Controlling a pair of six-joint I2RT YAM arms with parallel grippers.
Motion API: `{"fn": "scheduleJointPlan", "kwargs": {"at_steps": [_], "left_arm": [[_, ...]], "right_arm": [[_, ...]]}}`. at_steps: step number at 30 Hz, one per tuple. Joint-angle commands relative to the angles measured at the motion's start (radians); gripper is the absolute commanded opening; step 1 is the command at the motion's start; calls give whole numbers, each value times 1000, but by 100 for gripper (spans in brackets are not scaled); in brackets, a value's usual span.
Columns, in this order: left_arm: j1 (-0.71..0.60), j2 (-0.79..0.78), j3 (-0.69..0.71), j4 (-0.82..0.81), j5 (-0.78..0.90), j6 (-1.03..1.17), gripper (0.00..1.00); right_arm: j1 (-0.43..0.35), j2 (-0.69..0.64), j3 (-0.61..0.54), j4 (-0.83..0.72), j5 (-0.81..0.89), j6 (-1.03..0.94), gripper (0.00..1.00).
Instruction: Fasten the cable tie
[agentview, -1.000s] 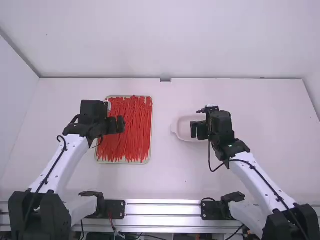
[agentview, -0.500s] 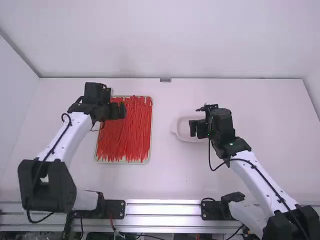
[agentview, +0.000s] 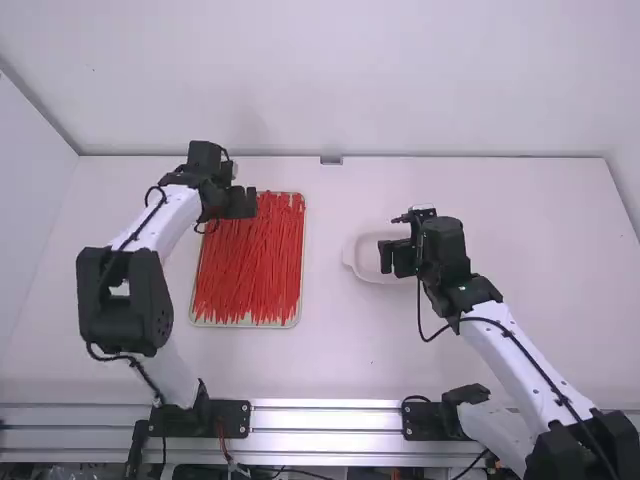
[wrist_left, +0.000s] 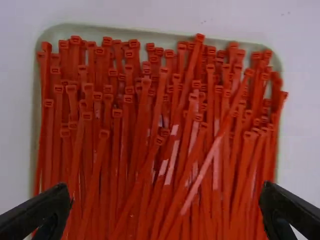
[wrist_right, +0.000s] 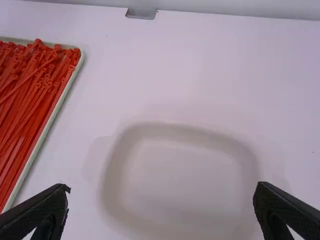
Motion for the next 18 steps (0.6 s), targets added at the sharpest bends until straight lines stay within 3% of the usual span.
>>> {"fn": "scheduleJointPlan", "kwargs": {"at_steps": [1,14,18], "left_arm": [[5,37,33,5,-21,16,99],[17,103,32,22,-116,35,95],[9,103,32,31,-116,61,88]], "right_arm": [[0,3,31,0,-1,0,99],[2,3,31,0,-1,0,99],[-1,3,31,-1,-1,0,99]]}}
